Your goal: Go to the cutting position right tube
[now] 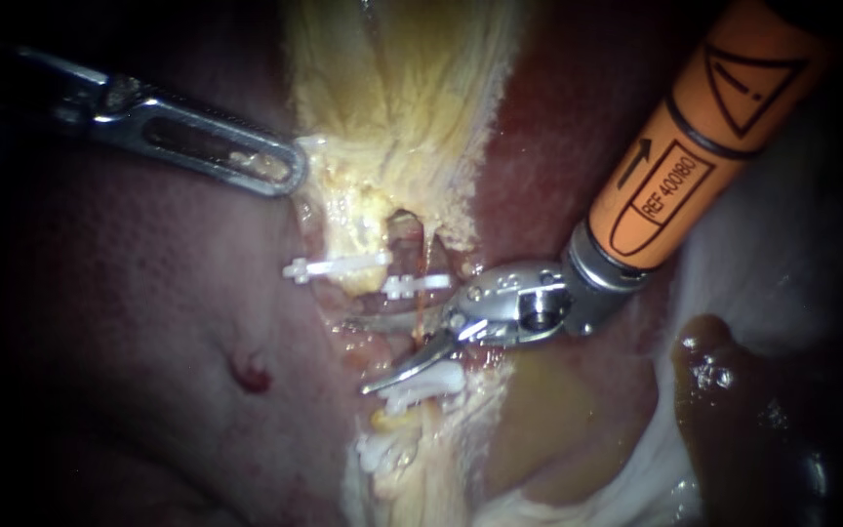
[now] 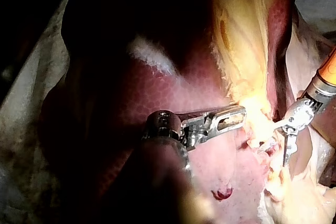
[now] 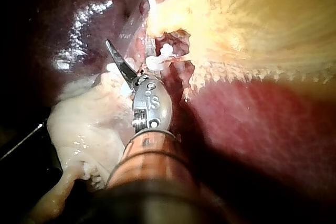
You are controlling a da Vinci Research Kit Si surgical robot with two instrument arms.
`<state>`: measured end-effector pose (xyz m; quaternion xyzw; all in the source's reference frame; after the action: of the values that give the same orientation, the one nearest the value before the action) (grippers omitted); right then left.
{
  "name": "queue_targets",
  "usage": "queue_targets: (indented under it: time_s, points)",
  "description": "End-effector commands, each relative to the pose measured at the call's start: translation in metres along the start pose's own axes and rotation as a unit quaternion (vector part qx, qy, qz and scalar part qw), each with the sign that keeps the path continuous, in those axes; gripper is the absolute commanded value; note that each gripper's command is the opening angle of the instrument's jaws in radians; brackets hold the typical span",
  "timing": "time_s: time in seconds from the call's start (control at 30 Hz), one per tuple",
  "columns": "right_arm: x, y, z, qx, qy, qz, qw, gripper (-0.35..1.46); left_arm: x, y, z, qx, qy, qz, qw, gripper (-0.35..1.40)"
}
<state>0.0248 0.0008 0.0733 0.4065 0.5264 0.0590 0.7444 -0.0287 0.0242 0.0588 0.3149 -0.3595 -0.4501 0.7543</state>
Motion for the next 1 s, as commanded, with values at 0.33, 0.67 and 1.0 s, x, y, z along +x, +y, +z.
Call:
queue_targets:
  time_s: [0.33, 0.67, 1.0]
  points:
    - [0.0, -0.0003, 0.0001, 0.002, 0.005, 0.004, 1.0, 1.34, 0.0, 0.0, 0.0001, 0.0, 0.0, 0.0, 1.0, -0.35]
    - [0.0009, -0.0017, -0.0001, 0.011, 0.023, 0.004, 0.9997, 1.36, 0.0001, 0.0001, -0.0001, 0.0, 0.0, 0.0, 1.0, -0.35]
    - [0.0024, -0.0028, -0.0003, 0.022, 0.042, 0.007, 0.9989, 1.37, 0.0001, 0.0001, -0.0001, 0.0, 0.0, 0.0, 1.0, -0.35]
